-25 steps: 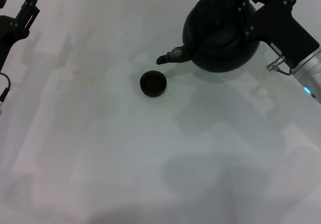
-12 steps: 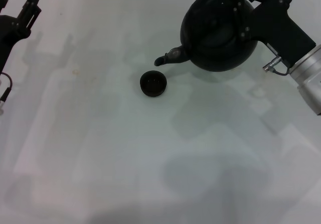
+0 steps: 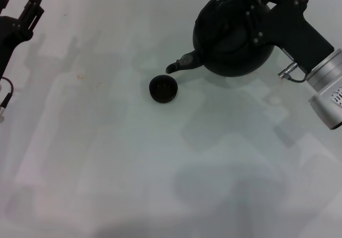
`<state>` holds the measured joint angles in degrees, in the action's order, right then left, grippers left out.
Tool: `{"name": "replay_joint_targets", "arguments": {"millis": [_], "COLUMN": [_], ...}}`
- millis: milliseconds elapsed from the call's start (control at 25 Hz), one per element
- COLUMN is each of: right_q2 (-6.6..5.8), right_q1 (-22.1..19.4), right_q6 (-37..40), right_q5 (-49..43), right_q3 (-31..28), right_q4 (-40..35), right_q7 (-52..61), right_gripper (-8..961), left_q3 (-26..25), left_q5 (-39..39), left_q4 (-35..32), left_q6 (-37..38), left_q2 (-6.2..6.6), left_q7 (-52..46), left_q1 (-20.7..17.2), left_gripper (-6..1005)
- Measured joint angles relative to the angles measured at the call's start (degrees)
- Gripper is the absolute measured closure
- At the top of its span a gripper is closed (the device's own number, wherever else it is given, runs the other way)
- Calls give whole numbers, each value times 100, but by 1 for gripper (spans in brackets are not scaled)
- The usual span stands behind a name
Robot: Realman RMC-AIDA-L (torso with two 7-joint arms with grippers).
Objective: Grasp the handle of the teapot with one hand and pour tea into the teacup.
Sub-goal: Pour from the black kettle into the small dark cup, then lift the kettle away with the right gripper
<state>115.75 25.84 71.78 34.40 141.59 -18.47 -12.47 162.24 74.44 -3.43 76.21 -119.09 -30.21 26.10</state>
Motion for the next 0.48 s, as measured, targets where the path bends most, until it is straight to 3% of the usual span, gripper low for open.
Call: {"name": "replay_joint_targets", "arguments": {"millis": [480], "right_q2": [0], "right_q1": [-11], "right_q6": [-29], "right_q5": [-13], "right_q3": [-20], "right_q4": [-68], "right_q7": [-212], "right_gripper": [826], "left_q3": [0], "left_q5": [0], "left_q4": [-18], "left_q6": [0], "left_q2": [0], "left_q7": [-2], "left_q1": [0], "left_gripper": [165]}}
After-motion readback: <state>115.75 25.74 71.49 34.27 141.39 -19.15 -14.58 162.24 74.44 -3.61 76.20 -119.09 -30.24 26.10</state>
